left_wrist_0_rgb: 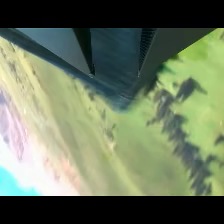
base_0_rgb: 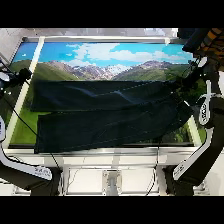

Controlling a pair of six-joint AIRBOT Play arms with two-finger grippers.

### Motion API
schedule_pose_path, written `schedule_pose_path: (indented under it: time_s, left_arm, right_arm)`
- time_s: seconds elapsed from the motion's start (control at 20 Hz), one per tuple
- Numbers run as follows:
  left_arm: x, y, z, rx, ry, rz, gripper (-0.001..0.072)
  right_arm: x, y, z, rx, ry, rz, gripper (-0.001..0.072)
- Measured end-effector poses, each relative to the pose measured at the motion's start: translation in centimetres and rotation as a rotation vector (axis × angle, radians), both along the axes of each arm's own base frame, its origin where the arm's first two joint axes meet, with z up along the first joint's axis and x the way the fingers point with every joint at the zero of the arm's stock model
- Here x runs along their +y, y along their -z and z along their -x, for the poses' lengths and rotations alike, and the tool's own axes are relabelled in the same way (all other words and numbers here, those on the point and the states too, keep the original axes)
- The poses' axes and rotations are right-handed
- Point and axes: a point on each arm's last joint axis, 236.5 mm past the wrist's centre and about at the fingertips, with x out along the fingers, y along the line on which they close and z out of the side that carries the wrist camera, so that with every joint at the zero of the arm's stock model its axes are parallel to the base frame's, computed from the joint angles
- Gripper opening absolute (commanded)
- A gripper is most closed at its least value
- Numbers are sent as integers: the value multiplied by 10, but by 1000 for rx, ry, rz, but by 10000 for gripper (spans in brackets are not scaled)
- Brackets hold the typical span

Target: Fold the clothes and pants, and hang the long-sleeved shirts on hangers.

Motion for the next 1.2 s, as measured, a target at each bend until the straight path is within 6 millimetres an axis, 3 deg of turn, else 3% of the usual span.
schedule_pose_path:
  time_s: [0.25, 0.45, 0.6, 0.75, 0.95, 1.2]
  left_arm:
    - [2, -16, 39, 105, 80, -14, 361]
    - [2, -30, 99, 253, 148, -38, 360]
    - [-1, -35, 151, 331, 152, -40, 360]
    - [-19, -28, 202, 386, 168, -35, 360]
    - [-46, 6, 262, 481, 194, -17, 360]
    - [-74, 43, 317, 539, 200, -13, 360]
  right_arm:
    - [-17, -39, 8, -45, -44, 92, 382]
    - [-21, -79, 26, -108, -68, 152, 381]
    - [-15, -94, 54, -141, -76, 176, 382]
    - [-6, -87, 89, -148, -81, 184, 382]
    - [9, -56, 139, -103, -96, 175, 382]
    - [17, -35, 183, -103, -125, 205, 382]
